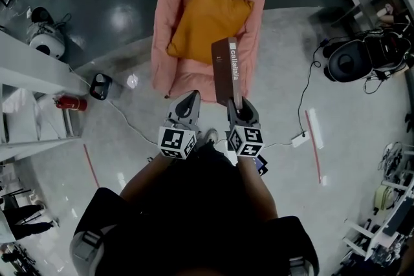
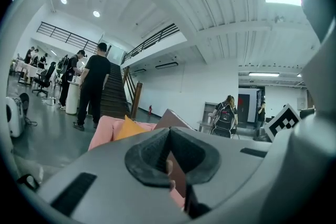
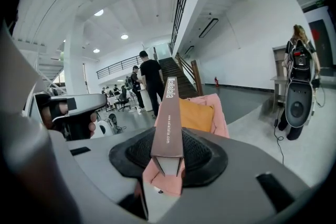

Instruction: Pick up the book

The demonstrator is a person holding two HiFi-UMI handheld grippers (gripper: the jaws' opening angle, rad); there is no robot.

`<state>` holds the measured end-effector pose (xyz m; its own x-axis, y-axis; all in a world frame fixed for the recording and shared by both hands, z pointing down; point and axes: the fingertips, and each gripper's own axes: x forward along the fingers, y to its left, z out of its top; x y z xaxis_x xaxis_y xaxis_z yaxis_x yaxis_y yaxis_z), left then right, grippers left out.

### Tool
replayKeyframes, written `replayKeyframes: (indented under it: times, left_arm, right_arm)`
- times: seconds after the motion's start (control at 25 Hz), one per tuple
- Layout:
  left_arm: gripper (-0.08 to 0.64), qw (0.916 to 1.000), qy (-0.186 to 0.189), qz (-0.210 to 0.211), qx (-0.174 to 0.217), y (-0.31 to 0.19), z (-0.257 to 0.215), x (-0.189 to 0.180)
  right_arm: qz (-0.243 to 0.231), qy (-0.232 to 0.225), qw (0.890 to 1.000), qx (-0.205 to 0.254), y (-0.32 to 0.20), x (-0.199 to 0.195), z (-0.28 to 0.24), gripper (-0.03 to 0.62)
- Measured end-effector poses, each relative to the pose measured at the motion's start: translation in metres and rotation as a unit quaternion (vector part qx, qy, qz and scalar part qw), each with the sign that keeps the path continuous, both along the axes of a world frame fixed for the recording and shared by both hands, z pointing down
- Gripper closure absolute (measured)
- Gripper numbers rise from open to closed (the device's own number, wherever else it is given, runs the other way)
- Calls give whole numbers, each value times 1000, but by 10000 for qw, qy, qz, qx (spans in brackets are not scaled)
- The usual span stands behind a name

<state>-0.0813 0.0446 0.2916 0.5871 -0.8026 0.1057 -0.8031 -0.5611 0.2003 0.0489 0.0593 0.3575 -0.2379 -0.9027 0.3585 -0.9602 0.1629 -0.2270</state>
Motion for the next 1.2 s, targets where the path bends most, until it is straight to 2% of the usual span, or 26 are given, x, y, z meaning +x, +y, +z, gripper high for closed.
replayKeyframes:
  times: [0.4, 1.2]
  left_arm:
    - [554, 9999, 57, 22, 134, 1, -16, -7]
    - [554, 10000, -20, 14, 0, -12, -3, -20]
  right_arm:
    - [-172, -81, 9997, 171, 32, -9, -29, 446]
    - [-165, -155, 9997, 101, 17, -18, -18, 446]
